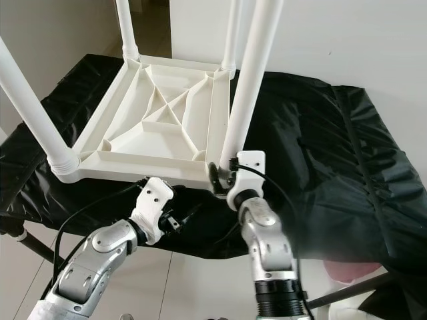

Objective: Building children table

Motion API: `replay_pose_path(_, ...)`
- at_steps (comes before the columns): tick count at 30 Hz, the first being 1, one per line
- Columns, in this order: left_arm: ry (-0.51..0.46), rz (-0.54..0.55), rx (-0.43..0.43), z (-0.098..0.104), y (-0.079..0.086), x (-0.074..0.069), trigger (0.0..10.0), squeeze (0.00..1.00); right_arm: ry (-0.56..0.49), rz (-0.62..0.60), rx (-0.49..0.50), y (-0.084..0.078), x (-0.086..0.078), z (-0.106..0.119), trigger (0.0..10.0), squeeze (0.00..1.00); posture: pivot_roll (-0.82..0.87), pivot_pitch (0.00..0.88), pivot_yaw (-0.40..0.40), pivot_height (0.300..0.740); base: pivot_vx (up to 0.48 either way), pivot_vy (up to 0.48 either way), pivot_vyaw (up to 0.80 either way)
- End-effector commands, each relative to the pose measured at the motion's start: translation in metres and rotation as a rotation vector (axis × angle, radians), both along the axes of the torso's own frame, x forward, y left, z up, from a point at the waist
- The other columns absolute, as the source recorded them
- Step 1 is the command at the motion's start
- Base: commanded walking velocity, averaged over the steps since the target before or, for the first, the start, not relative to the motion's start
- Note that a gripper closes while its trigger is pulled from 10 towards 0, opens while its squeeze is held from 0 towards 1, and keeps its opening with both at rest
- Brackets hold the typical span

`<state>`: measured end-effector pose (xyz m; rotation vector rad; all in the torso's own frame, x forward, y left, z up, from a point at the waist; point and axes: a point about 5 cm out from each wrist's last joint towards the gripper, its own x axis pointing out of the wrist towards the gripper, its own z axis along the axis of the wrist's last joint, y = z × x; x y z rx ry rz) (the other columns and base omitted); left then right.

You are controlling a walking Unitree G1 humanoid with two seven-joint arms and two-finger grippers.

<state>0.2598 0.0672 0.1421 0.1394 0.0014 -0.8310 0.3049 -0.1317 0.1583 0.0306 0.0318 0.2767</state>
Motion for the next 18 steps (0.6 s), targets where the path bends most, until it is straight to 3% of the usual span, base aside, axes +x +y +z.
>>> replay_pose_path(1, 0.011, 0.011, -0.004, -0.002, -0.001, -0.001, 10.0, 0.00, 0.020, 0.099, -0.019, -0.001, 0.001, -0.006, 10.0, 0.00, -0.01, 0.094, -0.043, 0.740, 0.000, 0.000, 0.00)
replay_pose_path(4, 0.011, 0.010, -0.004, -0.002, -0.001, -0.001, 10.0, 0.00, 0.013, 0.149, -0.062, -0.004, 0.002, -0.006, 10.0, 0.00, -0.01, 0.093, -0.038, 0.740, 0.000, 0.000, 0.00)
replay_pose_path(5, 0.009, 0.006, -0.003, -0.001, 0.000, 0.001, 10.0, 0.00, -0.029, 0.279, -0.142, -0.009, 0.008, -0.003, 10.0, 0.00, -0.01, 0.100, -0.028, 0.740, 0.000, 0.000, 0.00)
replay_pose_path(7, 0.009, 0.005, -0.003, 0.000, 0.000, 0.002, 10.0, 0.00, -0.039, 0.326, -0.166, -0.011, 0.010, -0.002, 10.0, 0.00, -0.01, 0.100, -0.028, 0.740, 0.000, 0.000, 0.00)
replay_pose_path(18, 0.002, 0.008, -0.002, 0.002, -0.001, 0.003, 10.0, 0.00, -0.069, 0.421, -0.253, -0.003, 0.030, -0.001, 10.0, 0.00, 0.00, 0.102, -0.026, 0.740, 0.000, 0.000, 0.00)
